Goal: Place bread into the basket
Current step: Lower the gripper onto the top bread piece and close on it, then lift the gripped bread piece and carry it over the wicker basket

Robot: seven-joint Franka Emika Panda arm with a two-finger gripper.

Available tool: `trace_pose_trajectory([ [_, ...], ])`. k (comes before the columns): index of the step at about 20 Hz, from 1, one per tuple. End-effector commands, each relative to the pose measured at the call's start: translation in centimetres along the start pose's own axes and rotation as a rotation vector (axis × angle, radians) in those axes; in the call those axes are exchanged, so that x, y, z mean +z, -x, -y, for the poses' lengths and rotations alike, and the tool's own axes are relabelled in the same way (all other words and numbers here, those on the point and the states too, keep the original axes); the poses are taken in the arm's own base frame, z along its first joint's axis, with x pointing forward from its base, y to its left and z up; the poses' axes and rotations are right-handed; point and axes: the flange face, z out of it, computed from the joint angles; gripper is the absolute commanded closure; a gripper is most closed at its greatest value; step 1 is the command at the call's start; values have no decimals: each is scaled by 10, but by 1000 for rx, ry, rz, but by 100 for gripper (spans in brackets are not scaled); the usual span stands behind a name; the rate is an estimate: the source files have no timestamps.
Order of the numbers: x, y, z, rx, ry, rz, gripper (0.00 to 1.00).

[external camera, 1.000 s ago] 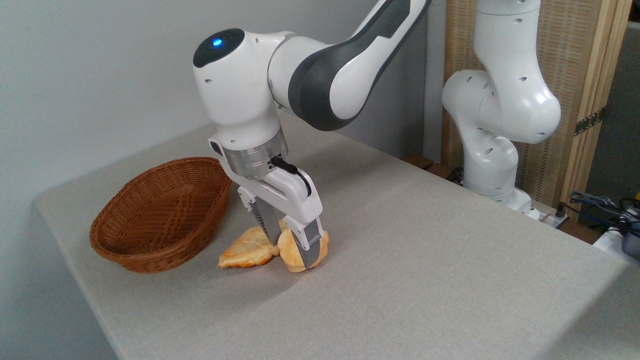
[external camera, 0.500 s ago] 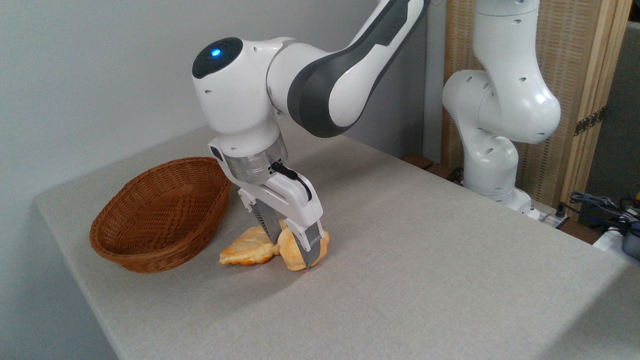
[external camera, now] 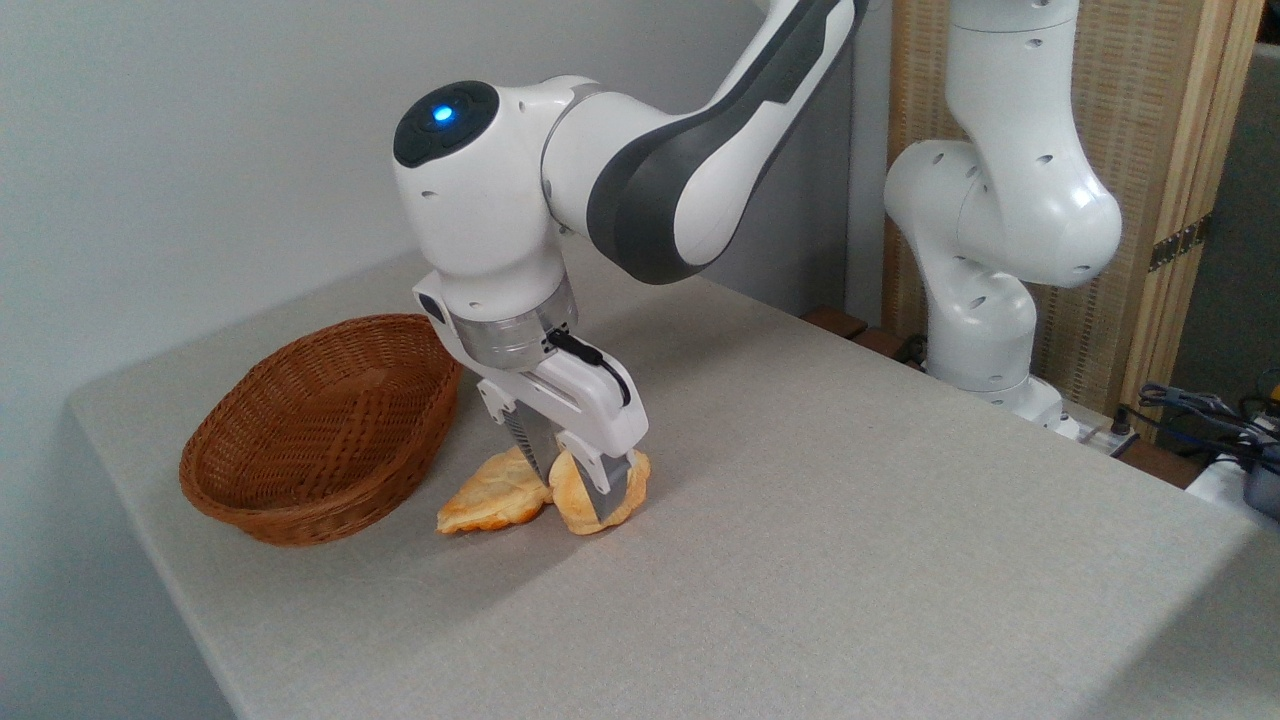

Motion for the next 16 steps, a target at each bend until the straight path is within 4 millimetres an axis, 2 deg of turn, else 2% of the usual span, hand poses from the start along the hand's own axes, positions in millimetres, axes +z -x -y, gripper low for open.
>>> trace_pose_trajectory([
  [1, -3, 0, 0, 5, 32, 2, 63],
  [5, -7, 0, 0, 10, 27, -3, 63],
  [7, -31, -4, -1, 17, 5, -31, 63],
  [12, -76, -13, -2, 25, -28, -89, 62],
  [14, -98, -27, -12, 46, -49, -143, 60],
  [15, -102, -31, -15, 50, -48, -156, 60],
  [16, -110, -43, -27, 71, -49, -185, 60],
])
